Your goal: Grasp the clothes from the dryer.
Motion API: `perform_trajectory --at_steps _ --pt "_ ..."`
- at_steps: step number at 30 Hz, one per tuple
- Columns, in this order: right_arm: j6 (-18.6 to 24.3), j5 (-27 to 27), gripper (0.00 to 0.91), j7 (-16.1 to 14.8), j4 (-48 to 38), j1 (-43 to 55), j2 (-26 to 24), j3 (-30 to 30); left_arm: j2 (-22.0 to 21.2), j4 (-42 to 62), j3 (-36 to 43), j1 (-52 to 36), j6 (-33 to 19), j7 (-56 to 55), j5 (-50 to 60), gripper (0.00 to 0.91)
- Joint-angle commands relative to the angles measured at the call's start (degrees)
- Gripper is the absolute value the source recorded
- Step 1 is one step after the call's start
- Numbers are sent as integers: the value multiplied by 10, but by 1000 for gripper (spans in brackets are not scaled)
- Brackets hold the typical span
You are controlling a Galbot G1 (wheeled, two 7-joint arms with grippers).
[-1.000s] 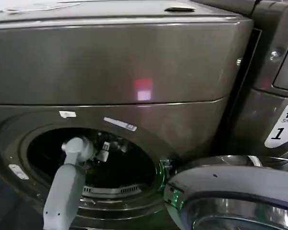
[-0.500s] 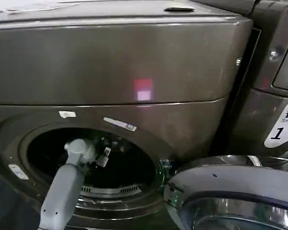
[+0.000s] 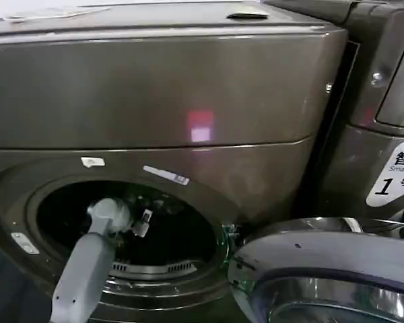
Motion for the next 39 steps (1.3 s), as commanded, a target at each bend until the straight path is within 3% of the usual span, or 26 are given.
perform_trajectory --at_steps 1,29,33,39 --pt "0 -1 907 0 1 1 1 -2 4 27 6 1 16 5 -33 0" --pt "1 -2 907 3 3 7 3 -16 2 38 17 -16 57 2 -148 0" --pt "1 -2 907 3 4 6 4 -18 -1 29 12 -16 66 -31 -165 0" --pt "3 -1 907 1 6 9 5 -20 -33 32 -8 -30 101 -225 -224 0"
